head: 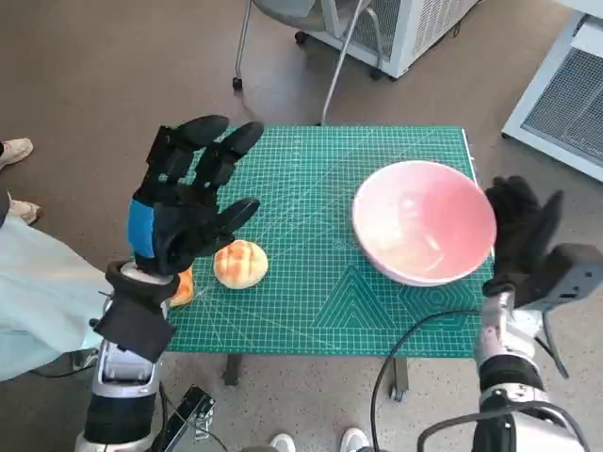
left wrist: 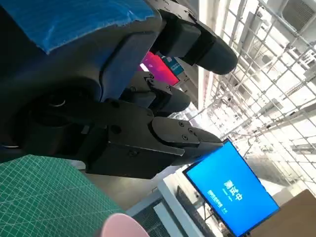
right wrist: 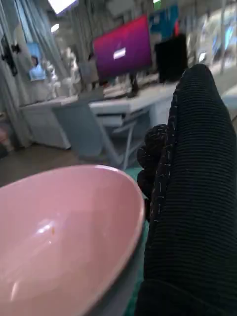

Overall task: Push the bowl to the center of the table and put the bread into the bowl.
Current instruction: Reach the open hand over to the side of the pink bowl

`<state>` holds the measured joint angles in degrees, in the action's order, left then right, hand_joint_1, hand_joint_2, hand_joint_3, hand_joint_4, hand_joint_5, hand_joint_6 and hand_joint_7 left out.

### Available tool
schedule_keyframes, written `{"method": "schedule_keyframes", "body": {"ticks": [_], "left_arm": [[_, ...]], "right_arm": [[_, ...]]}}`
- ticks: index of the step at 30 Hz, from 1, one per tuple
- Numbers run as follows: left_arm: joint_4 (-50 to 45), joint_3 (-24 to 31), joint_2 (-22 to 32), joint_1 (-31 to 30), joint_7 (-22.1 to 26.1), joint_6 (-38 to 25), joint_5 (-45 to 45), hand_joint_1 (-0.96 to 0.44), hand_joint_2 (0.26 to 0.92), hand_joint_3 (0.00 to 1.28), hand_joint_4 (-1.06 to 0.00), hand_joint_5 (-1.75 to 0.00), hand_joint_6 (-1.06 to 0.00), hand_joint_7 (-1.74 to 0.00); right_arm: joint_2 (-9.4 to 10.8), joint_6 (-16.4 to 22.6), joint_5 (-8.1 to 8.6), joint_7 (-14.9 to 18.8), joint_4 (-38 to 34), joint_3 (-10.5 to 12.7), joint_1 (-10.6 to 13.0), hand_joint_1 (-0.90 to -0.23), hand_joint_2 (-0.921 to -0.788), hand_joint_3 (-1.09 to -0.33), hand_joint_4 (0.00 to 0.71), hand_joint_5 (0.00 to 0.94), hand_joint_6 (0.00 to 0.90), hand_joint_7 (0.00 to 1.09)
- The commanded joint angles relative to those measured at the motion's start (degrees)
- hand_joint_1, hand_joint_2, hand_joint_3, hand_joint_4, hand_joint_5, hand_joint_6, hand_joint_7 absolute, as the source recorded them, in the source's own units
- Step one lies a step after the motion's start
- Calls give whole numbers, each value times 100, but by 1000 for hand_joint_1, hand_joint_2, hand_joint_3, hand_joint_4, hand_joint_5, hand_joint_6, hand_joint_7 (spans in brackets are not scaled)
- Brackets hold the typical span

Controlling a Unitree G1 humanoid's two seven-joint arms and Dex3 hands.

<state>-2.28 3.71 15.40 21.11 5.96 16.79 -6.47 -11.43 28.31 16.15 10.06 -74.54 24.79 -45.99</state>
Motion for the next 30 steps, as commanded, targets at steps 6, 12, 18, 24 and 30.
{"method": "schedule_keyframes", "body": {"ticks": [6, 12, 18, 24, 30], "left_arm": [[-510, 193, 74, -318, -3, -168, 65, -136, 914, 190, -237, -665, -144, -978], [-734, 302, 91, -471, -8, -278, 80, -119, 897, 220, -206, -733, -125, -1008], [-939, 412, 85, -625, -32, -392, 79, -116, 873, 270, -185, -772, -114, -1026], [-1080, 498, 54, -767, -64, -449, 74, -121, 861, 296, -182, -771, -115, -1017], [-1181, 585, 34, -938, -114, -436, 84, -127, 857, 305, -193, -747, -126, -992]], "right_arm": [[462, -556, 477, 102, -106, 504, -280, -508, -921, -784, 254, 1, 196, 380], [690, -656, 704, 81, -112, 775, -510, -487, -921, -821, 246, 0, 154, 486], [884, -709, 745, 5, -126, 864, -739, -469, -921, -849, 229, 4, 80, 642], [1033, -745, 609, -146, -148, 799, -912, -464, -921, -862, 229, 4, 35, 719], [1149, -840, 560, -195, -175, 781, -1043, -464, -921, -859, 239, 7, 43, 702]]}}
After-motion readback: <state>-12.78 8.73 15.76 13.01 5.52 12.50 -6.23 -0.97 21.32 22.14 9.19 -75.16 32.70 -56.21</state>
